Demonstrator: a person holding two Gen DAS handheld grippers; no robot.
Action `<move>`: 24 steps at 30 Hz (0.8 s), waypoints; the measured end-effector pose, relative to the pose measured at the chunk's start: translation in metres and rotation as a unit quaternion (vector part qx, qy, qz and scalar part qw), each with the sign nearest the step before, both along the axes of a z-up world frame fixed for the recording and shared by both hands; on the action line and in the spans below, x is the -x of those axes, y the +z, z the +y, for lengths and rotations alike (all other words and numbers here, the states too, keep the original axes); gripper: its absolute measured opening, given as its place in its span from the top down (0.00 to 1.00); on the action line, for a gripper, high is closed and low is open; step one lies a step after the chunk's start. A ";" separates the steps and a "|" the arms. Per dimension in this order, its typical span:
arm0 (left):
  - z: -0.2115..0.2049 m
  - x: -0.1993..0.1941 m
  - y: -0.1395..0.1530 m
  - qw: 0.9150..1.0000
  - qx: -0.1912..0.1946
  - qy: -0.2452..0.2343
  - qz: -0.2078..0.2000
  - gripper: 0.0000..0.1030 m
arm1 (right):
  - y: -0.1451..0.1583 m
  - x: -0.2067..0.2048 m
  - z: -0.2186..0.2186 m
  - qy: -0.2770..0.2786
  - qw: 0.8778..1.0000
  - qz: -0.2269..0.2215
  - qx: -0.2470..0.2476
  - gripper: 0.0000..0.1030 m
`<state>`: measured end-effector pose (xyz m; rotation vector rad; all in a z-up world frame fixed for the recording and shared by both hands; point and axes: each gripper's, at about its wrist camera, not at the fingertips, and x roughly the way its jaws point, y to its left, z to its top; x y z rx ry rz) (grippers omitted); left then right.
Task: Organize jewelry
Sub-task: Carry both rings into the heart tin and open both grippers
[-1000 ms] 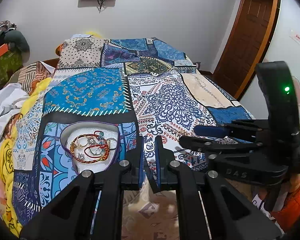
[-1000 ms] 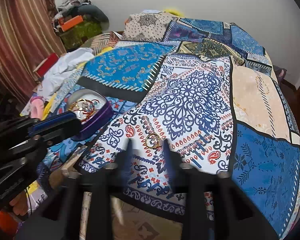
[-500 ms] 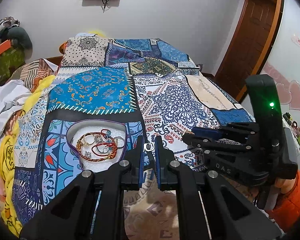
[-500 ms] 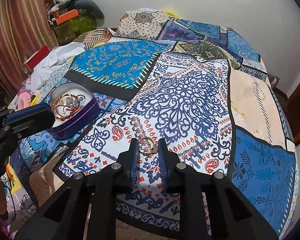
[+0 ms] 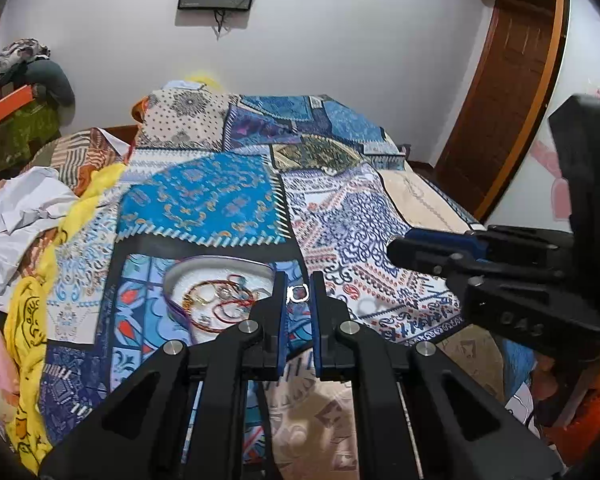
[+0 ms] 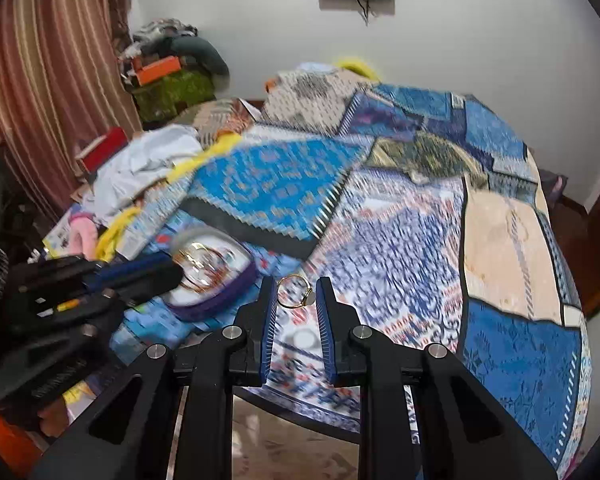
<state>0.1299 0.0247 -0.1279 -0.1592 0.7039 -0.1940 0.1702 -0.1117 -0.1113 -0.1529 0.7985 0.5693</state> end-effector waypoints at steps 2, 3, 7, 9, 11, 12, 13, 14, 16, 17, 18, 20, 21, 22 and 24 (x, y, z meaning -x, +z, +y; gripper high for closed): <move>0.005 0.002 0.003 1.000 -0.001 0.005 -0.005 0.92 | 0.009 0.002 0.006 0.006 1.000 -0.008 -0.009 0.83; 0.008 0.003 0.005 1.000 -0.001 0.008 -0.008 0.92 | 0.012 0.003 0.009 0.009 1.000 -0.012 -0.013 0.83; 0.019 0.005 0.013 1.000 -0.003 0.021 -0.018 0.92 | 0.022 0.005 0.020 0.021 0.999 -0.023 -0.026 0.83; 0.026 0.006 0.016 0.999 -0.004 0.027 -0.022 0.92 | 0.024 0.005 0.025 0.027 0.999 -0.026 -0.032 0.83; 0.031 0.004 0.017 0.999 -0.006 0.032 -0.024 0.92 | 0.024 0.004 0.031 0.032 0.999 -0.026 -0.035 0.83; 0.034 0.004 0.018 0.999 -0.007 0.036 -0.026 0.92 | 0.024 0.004 0.034 0.035 0.998 -0.026 -0.036 0.83; 0.037 0.003 0.018 0.999 -0.007 0.038 -0.026 0.92 | 0.023 0.003 0.037 0.037 0.998 -0.024 -0.037 0.83; 0.039 0.002 0.018 0.999 -0.007 0.040 -0.026 0.92 | 0.021 0.002 0.040 0.038 0.998 -0.023 -0.037 0.83; 0.045 -0.002 0.017 0.999 -0.006 0.043 -0.025 0.92 | 0.016 -0.001 0.045 0.042 0.998 -0.016 -0.037 0.83; 0.047 -0.005 0.016 0.999 -0.005 0.044 -0.024 0.92 | 0.013 -0.003 0.047 0.043 0.998 -0.013 -0.036 0.83; 0.050 -0.007 0.015 0.999 -0.004 0.046 -0.022 0.92 | 0.010 -0.005 0.050 0.045 0.998 -0.008 -0.036 0.83; 0.054 -0.012 0.010 0.999 0.000 0.046 -0.018 0.92 | 0.001 -0.008 0.055 0.050 0.998 0.004 -0.031 0.83; 0.057 -0.015 0.007 0.999 0.004 0.045 -0.014 0.92 | -0.004 -0.010 0.058 0.052 0.998 0.009 -0.027 0.83; 0.059 -0.019 0.004 0.999 0.007 0.044 -0.009 0.92 | -0.009 -0.012 0.061 0.054 0.998 0.014 -0.022 0.83; 0.062 -0.026 -0.004 0.999 0.012 0.042 0.003 0.92 | -0.018 -0.015 0.066 0.059 0.998 0.026 -0.016 0.83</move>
